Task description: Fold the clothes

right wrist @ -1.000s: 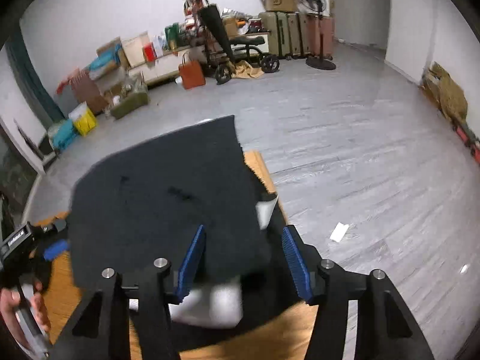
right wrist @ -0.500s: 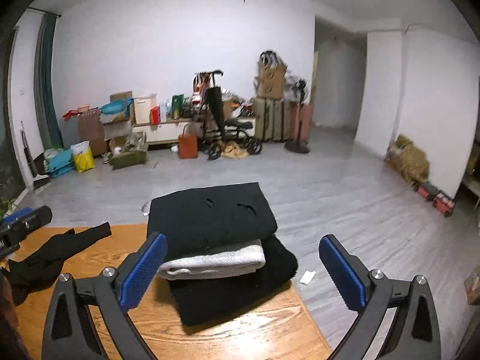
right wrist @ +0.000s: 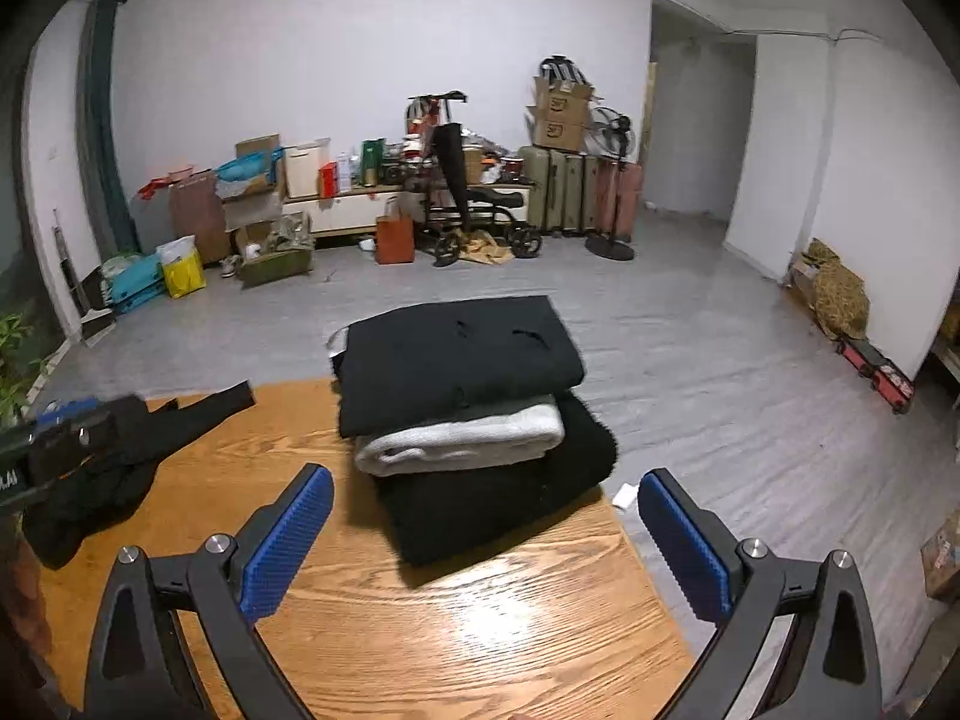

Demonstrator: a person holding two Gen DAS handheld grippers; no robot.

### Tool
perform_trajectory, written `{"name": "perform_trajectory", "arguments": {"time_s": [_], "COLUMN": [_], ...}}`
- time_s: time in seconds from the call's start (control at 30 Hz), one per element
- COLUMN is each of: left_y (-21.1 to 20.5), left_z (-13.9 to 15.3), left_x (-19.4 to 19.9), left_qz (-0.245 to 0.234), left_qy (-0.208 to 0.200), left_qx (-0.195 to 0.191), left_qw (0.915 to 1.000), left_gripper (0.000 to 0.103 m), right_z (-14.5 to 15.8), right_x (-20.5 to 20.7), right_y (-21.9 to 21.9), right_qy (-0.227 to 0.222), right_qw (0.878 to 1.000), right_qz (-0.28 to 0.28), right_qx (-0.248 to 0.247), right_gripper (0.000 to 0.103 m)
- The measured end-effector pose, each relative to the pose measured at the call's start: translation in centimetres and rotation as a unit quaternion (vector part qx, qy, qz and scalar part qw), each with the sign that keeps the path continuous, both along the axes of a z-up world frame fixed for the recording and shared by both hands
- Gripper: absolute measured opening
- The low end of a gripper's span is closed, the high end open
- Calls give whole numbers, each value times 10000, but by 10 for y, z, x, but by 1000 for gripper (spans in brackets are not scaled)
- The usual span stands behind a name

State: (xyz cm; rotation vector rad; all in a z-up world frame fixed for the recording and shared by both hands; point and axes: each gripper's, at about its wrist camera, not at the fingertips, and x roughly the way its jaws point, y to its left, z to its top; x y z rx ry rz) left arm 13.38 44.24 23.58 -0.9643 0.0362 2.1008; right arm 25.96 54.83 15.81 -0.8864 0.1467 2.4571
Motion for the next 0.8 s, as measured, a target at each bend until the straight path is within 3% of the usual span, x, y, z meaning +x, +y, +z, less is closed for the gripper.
{"name": "perform_trajectory", "arguments": {"time_s": [0.33, 0.47, 0.8], "left_y": [58, 69, 96], "left_z": [19, 29, 25], "left_x": [-11, -11, -3], "left_qz": [-195, -294, -494], "left_qy": [492, 521, 567], "left_qx": [-785, -727, -1010], "left_qw": [9955, 9956, 9920], "left_gripper": [85, 85, 85], "right_z": [15, 18, 12], "right_x": [-32, -42, -55], "right_y": [40, 50, 59], "right_qy": [-364, -349, -466], "right_qw": [9991, 9990, 9986], "right_qz": [-209, -176, -115], "right_qx": [-110, -204, -206], "right_gripper": [103, 103, 103]}}
